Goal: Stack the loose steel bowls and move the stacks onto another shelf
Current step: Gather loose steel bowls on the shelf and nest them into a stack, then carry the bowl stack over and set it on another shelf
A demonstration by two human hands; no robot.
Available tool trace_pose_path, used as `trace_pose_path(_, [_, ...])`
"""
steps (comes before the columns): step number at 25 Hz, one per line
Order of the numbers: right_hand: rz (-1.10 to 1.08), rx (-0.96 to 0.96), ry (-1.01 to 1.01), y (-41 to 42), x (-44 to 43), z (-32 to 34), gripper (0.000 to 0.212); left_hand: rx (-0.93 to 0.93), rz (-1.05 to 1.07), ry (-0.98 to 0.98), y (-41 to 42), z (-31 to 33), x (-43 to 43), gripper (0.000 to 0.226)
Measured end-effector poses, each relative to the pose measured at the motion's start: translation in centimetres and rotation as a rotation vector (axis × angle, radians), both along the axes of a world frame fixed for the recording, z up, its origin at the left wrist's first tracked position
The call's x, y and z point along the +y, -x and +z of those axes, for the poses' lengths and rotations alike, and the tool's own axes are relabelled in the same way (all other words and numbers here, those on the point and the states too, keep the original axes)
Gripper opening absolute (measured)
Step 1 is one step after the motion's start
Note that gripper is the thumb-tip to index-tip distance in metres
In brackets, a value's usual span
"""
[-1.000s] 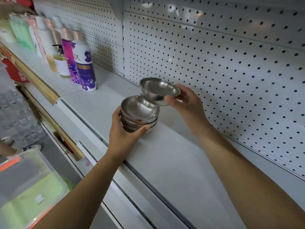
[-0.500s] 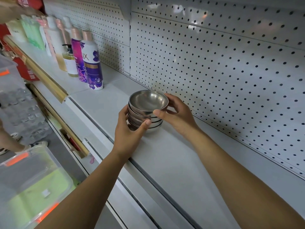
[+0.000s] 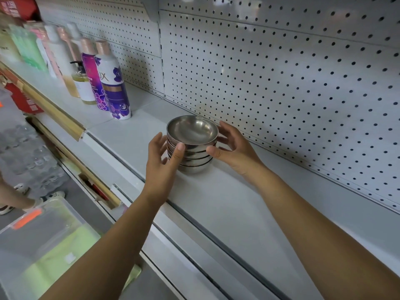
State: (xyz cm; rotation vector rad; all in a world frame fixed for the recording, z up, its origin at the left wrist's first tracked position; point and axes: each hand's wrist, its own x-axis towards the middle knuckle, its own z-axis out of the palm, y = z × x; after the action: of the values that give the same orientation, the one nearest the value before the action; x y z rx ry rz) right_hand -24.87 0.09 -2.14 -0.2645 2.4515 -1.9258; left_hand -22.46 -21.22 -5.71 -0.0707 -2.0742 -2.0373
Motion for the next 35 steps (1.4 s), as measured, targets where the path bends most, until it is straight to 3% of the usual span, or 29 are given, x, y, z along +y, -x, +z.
trace_pose_path(9, [-0.087, -0.091, -0.106, -2.0, -2.4, -3.4, 0.130, -0.022, -0.406, 0.219, 5.1, 3.5, -4.0, 0.112])
trace_pose_path(13, [-0.174, -0.062, -0.023, -2.4, -4.2, -4.3, 0.107, 0.034, -0.519, 0.247, 6.1, 3.6, -4.8, 0.085])
trace_pose_path(16, [-0.278, -0.053, 0.037, -3.0, -5.2, -4.5, 0.093, 0.061, -0.593, 0.235, 6.4, 3.6, -5.4, 0.085])
trace_pose_path(23, [-0.488, -0.012, 0.049, -7.7, -6.6, -3.4, 0.079, 0.050, -0.750, 0.185, 5.9, 3.6, -5.2, 0.075])
trace_pose_path(31, [-0.831, 0.052, 0.096, -19.1, -5.2, -1.9, 0.076, 0.067, -1.160, 0.128, 1.1, 5.2, 0.9, 0.086])
trace_pose_path(35, [-1.015, 0.078, 0.080, -27.0, -3.2, -1.2, 0.072, 0.058, -1.357, 0.106, -3.9, 5.6, 6.6, 0.081])
